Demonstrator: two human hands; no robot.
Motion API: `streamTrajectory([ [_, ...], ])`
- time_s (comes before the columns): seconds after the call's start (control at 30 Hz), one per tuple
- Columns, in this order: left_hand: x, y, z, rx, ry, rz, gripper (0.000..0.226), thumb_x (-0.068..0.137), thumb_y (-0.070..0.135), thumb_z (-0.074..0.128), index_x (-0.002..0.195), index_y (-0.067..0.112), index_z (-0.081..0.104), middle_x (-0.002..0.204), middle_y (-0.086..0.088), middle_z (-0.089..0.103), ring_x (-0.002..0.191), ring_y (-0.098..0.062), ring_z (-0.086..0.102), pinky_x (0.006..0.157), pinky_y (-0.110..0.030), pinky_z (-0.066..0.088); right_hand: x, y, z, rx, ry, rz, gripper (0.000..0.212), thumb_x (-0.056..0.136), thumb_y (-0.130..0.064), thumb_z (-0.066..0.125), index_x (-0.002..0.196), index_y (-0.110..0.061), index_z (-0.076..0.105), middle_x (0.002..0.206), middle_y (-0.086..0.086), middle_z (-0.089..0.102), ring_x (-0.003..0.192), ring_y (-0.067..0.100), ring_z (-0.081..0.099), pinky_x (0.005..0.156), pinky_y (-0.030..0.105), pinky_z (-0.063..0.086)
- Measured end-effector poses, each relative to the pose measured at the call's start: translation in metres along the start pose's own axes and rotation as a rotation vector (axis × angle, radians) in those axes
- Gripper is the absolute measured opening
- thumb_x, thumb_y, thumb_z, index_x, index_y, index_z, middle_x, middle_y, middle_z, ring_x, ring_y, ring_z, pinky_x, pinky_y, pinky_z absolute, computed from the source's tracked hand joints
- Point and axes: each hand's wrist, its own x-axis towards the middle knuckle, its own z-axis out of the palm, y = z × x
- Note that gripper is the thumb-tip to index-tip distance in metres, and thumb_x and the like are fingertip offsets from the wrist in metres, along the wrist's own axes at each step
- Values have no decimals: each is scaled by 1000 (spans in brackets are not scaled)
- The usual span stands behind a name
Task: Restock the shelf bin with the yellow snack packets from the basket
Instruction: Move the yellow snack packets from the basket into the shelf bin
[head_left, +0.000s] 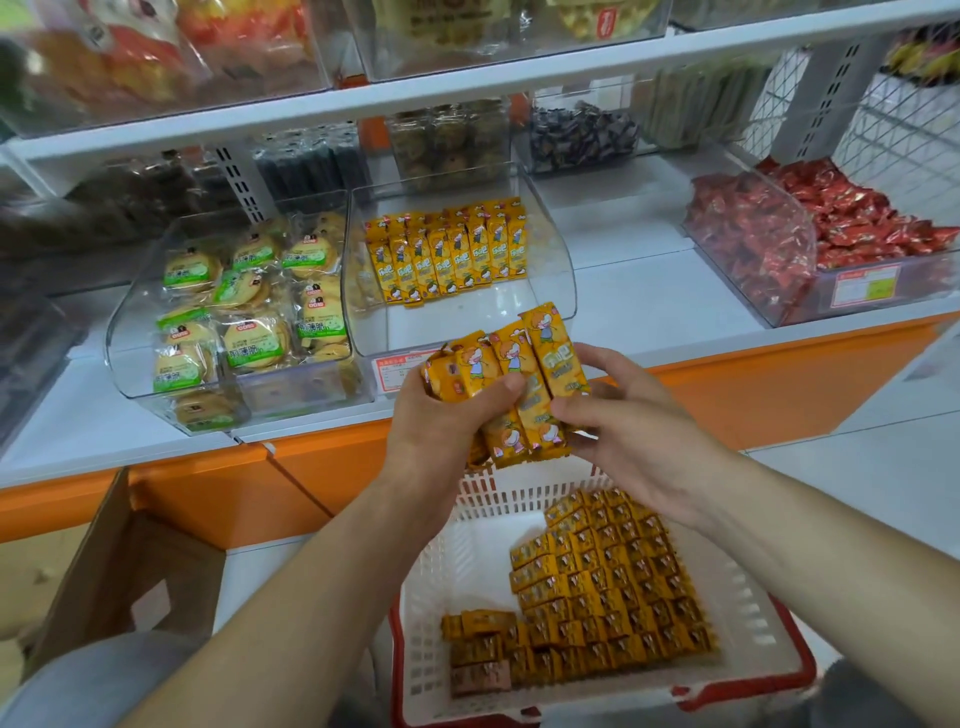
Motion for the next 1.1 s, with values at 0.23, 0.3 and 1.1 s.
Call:
streamTrajectory([
  [0.23,-4,-3,-5,24,-28,-38,72,57,22,93,121,9,63,105,-14,78,90,-38,76,76,-59,61,-1,1,-12,-260,-157,10,37,79,0,73,113,-12,66,103,7,76,95,23,74,73,29,58],
  [0.3,-6,-2,-6,74,-21,-17,71,57,22,94,120,11,64,102,-11,79,88,-35,77,73,-54,62,-3,1,-13,-324,-152,-6,34,81,-7,74,115,-13,67,104,6,77,97,22,74,75,28,58],
  [1.1,24,94,-123,272,321,250,32,73,27,88,97,28,68,83,11,78,71,-12,77,51,-25,59,174,-37,104,-832,6,-364,49,79,-12,82,112,-26,49,88,8,59,82,29,64,80,48,54],
])
